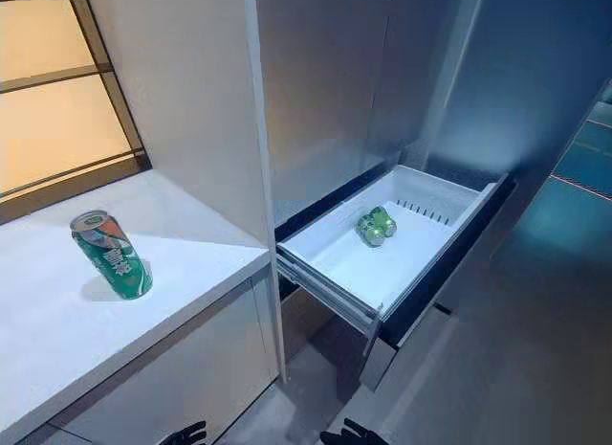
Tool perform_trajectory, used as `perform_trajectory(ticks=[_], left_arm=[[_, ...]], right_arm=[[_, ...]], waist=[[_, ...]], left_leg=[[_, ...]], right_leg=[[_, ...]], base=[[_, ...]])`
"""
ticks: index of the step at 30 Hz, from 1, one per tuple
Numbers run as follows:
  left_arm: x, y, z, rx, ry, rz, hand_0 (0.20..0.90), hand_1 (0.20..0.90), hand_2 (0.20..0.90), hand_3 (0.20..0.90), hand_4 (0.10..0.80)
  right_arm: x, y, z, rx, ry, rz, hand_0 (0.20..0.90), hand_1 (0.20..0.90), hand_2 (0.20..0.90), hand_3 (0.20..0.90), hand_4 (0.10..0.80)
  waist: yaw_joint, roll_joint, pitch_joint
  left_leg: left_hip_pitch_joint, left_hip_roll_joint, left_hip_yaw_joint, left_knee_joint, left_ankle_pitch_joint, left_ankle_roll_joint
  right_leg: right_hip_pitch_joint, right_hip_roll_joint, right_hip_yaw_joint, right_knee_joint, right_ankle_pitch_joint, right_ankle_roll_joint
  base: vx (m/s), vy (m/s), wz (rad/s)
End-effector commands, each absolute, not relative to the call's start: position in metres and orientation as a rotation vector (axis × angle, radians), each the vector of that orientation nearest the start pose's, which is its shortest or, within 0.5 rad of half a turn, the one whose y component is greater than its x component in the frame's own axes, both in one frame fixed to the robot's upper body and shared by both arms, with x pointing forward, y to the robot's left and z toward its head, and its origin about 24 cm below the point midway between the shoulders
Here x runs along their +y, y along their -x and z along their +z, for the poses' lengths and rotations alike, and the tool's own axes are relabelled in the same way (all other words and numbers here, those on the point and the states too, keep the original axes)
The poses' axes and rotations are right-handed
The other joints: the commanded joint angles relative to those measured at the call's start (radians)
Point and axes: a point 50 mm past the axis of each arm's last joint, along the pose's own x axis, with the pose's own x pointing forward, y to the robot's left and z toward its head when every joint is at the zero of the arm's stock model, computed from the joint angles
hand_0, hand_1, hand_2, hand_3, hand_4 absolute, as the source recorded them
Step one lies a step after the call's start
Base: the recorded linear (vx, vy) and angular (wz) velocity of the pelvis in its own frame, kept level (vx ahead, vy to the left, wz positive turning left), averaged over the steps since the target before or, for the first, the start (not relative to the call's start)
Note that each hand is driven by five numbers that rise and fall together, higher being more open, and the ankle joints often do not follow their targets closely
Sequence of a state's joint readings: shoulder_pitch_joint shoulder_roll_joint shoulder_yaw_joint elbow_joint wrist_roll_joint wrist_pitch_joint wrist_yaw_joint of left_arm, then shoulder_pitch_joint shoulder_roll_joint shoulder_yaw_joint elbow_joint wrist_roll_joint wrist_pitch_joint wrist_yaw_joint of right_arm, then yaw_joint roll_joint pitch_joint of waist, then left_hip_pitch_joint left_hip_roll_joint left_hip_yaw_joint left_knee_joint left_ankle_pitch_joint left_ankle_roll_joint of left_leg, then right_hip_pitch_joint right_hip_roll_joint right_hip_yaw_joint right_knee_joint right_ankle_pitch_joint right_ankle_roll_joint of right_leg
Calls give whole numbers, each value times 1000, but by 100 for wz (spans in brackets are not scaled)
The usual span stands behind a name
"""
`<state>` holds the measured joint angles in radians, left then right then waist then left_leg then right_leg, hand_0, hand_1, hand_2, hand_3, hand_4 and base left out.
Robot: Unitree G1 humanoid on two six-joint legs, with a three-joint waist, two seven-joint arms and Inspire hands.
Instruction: Put drinks into fridge and close the fridge
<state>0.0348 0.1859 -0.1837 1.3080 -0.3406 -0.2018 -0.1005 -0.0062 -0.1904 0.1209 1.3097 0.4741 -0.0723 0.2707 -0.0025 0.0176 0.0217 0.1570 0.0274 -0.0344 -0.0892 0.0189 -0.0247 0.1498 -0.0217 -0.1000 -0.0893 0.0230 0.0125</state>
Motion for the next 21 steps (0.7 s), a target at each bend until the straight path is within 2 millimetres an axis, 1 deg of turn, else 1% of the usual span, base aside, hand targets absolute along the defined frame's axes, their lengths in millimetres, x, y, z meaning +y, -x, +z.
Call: perform_trajectory(ticks=[1, 9, 13, 18, 19, 20, 21], left_arm=[[207, -103, -161, 1050, 62, 87, 900, 900, 900, 900, 800], [206, -106, -160, 1032, 59, 91, 900, 900, 900, 900, 800], [206, -111, -159, 1007, 7, 66, 900, 900, 900, 900, 800], [208, -123, -153, 933, -48, 34, 900, 900, 900, 900, 800], [208, -132, -148, 882, -73, 13, 900, 900, 900, 900, 800], [208, -134, -147, 871, -79, 5, 900, 900, 900, 900, 800], [206, -144, -142, 811, -92, -37, 900, 900, 900, 900, 800]], right_arm=[[-203, -101, -164, 1148, -266, -47, 900, 900, 900, 900, 800], [-203, -101, -164, 1155, -252, -45, 900, 900, 900, 900, 800], [-203, -100, -165, 1163, -243, -41, 900, 900, 900, 900, 800], [-206, -100, -164, 1174, -221, -30, 900, 900, 900, 900, 800], [-208, -100, -164, 1177, -209, -27, 900, 900, 900, 900, 800], [-208, -100, -164, 1177, -207, -26, 900, 900, 900, 900, 800], [-210, -102, -163, 1177, -200, -23, 900, 900, 900, 900, 800]], waist=[[9, -27, 14], [7, -27, 13], [6, -28, 12], [1, -24, 13], [-2, -22, 13], [-2, -21, 13], [-3, -19, 15]], left_leg=[[4, -60, 68, 2, -25, 47], [4, -60, 69, 2, -25, 47], [2, -60, 69, 2, -23, 47], [1, -59, 72, 2, -23, 45], [1, -59, 73, 2, -23, 44], [1, -59, 73, 2, -23, 44], [-1, -58, 73, 2, -23, 43]], right_leg=[[-5, -32, 5, 8, 34, 35], [-6, -31, 7, 9, 34, 36], [-8, -29, 11, 11, 34, 35], [-10, -28, 14, 12, 32, 36], [-11, -27, 16, 13, 31, 36], [-12, -26, 17, 14, 31, 36], [-13, -26, 18, 14, 30, 37]], base=[[0, 0, 0], [0, 0, 0], [0, 0, 0], [0, 0, 0], [0, 0, 0], [-17, 21, -3], [0, 0, 0]])
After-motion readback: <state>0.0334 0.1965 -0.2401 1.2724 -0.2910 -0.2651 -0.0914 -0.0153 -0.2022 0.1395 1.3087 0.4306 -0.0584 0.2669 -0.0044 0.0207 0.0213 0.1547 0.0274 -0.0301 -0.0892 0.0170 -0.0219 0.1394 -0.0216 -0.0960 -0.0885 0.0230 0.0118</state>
